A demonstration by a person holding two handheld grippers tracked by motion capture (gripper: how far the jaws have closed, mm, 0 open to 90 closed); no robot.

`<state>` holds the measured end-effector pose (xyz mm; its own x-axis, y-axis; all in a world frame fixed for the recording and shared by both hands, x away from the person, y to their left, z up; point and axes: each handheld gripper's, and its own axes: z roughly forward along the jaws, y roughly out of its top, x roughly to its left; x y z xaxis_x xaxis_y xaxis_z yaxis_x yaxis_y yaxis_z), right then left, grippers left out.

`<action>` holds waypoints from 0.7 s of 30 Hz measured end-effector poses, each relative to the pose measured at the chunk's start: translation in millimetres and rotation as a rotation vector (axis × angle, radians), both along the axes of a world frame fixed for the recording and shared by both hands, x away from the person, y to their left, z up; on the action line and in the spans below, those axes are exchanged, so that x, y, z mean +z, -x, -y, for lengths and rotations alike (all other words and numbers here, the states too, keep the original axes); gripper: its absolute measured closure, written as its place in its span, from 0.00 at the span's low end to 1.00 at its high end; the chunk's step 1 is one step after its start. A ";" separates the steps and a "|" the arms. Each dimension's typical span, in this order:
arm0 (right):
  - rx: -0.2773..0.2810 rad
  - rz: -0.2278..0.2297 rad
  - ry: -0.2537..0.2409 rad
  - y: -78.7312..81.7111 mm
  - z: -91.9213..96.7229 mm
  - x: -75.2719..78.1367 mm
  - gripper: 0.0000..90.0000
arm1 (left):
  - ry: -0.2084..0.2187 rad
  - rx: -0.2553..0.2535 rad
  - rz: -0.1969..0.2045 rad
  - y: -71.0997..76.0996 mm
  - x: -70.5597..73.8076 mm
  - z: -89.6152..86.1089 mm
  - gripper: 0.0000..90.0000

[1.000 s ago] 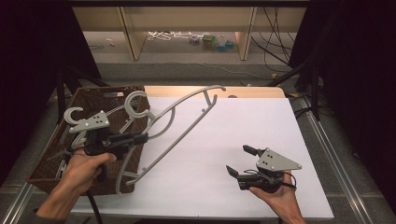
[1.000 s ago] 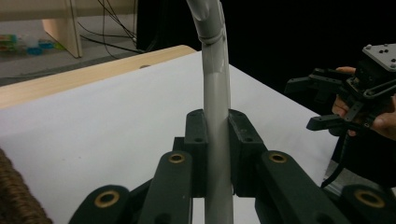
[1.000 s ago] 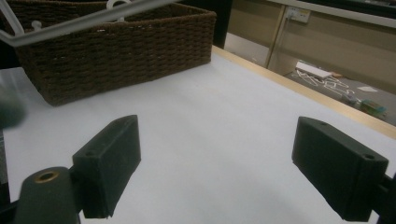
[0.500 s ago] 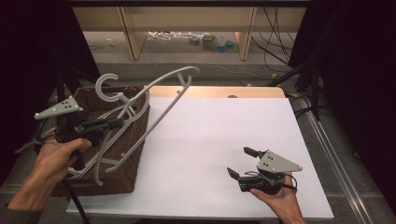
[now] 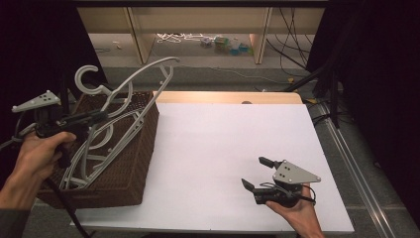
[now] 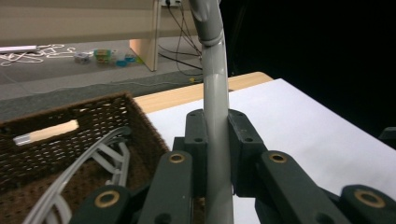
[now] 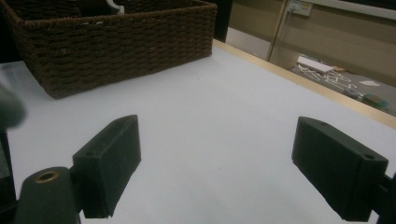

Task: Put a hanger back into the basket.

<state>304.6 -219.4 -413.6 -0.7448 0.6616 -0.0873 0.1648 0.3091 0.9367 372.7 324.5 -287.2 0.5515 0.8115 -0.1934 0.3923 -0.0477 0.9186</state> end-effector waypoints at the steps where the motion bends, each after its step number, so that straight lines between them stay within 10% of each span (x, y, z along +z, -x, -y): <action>1: -0.001 0.000 0.000 0.0 0.1 -0.1 0.18 | -0.005 0.007 -0.002 -1.1 -0.6 -2.0 0.88; 21: 0.012 -0.024 0.011 -0.7 -0.1 -2.1 0.18 | -0.068 0.108 -0.034 -14.0 -29.7 -53.6 0.88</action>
